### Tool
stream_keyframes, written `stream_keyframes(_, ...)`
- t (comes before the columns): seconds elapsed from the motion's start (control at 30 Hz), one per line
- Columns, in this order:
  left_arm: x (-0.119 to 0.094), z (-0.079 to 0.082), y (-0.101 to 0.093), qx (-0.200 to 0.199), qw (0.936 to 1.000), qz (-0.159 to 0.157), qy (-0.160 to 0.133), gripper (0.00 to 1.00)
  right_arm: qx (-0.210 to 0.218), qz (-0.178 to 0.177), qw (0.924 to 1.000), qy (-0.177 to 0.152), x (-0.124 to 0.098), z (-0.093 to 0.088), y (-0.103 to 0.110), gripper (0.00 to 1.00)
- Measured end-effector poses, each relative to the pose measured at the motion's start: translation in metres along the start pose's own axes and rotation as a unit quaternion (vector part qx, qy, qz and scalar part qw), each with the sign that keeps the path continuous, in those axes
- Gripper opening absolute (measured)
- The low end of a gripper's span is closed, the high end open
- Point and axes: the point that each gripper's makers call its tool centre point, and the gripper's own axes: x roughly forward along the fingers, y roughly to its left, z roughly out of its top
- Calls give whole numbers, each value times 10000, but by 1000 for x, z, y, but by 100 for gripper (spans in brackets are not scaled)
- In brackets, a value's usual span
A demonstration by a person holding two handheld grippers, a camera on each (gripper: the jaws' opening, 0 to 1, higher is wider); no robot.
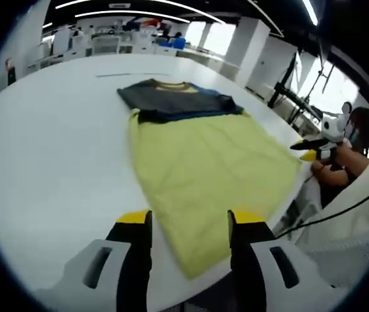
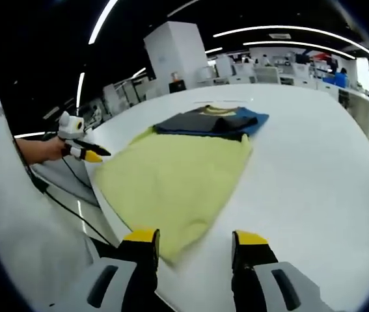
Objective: Fold the garment on the visible template until the final outline fits inside the template.
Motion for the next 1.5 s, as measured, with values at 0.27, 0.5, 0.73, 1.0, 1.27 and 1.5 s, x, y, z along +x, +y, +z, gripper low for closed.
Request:
stream_keyframes(0.27,2,-13,-3,70,9995,-40,309,41,-5,69,9999,84,2,-6,4,34)
stream_keyframes(0.5,-3,-19,3,71,9991,44,406,35,-21,118,9998,127,2,-9,6,30)
stream_keyframes(0.73,-7,-28,1,-10,9985,-10,554,25,-23,145,9998,146,3,-9,7,29)
stream_keyframes(1.0,-9,-34,3,-41,9976,13,692,14,-63,243,9994,229,3,-12,10,19)
stream_keyframes(1.27,-10,-40,2,-158,9964,-44,836,3,-29,349,9989,304,1,-17,12,10)
stream_keyframes(1.5,-11,-42,0,-187,9960,-97,868,1,-48,441,9983,386,2,-20,16,0)
